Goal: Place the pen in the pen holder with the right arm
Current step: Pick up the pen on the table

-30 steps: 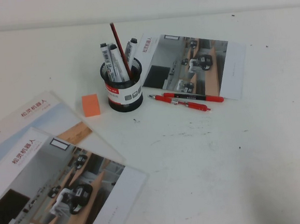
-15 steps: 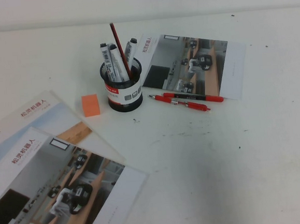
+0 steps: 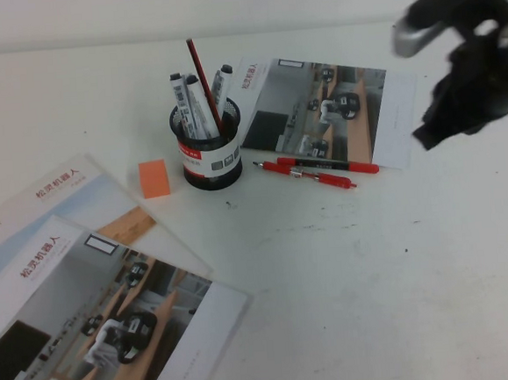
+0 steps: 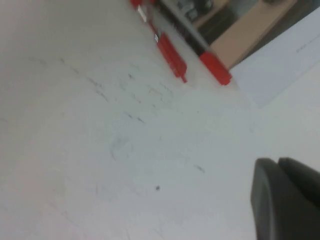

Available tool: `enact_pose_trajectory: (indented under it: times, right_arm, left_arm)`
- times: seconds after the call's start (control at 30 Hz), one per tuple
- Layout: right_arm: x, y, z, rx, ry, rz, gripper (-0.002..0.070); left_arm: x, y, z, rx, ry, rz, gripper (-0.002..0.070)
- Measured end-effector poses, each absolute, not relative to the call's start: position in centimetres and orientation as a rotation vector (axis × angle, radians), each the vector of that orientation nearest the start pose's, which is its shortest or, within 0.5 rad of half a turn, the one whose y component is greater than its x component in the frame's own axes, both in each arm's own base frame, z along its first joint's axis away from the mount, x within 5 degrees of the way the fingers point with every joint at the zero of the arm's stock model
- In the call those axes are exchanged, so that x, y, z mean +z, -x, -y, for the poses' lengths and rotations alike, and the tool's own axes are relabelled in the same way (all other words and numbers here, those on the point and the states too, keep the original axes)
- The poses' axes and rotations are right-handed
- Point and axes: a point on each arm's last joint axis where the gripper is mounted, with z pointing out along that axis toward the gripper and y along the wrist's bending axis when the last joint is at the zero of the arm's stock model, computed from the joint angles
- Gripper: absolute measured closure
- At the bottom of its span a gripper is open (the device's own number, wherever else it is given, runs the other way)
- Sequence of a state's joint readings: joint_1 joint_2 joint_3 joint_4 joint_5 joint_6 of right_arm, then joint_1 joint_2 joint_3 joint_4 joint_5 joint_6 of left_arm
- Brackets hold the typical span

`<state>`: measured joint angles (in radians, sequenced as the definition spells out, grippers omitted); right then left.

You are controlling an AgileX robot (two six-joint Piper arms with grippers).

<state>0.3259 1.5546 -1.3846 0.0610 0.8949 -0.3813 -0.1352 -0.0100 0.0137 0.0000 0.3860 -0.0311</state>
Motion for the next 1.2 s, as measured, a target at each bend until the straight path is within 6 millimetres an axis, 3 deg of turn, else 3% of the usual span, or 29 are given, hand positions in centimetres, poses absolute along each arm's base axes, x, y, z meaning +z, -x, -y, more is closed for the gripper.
enact_pose_trajectory:
  times: [0.2, 0.37, 0.63, 0.77, 1.0, 1.2]
  right_arm:
    - [30.6, -36.2, -14.4, -0.037, 1.130, -2.558, 0.0696]
    - [28.0, -39.4, -16.8, -0.051, 1.375, -2.514, 0.0696]
    - [25.0, -41.8, -18.6, 0.003, 1.471, -2.492, 0.0679]
    - [23.7, -42.5, -19.2, 0.049, 1.475, -2.501, 0.0605]
    - [21.7, -43.2, -20.7, 0.076, 1.505, -2.443, 0.0388]
    - [19.6, -43.6, -22.0, 0.075, 1.551, -2.412, 0.0350]
  left_arm:
    - [17.4, -5.2, 0.7, -0.115, -0.098, -1.872, 0.0676]
    - [17.4, -5.2, 0.7, -0.115, -0.098, -1.872, 0.0676]
    - [17.4, -5.2, 0.7, -0.115, -0.098, -1.872, 0.0676]
    - [17.4, -5.2, 0.7, -0.115, -0.098, -1.872, 0.0676]
    - [17.4, -5.2, 0.7, -0.115, -0.098, -1.872, 0.0676]
    - [17.4, -5.2, 0.7, -0.115, -0.098, -1.872, 0.0676]
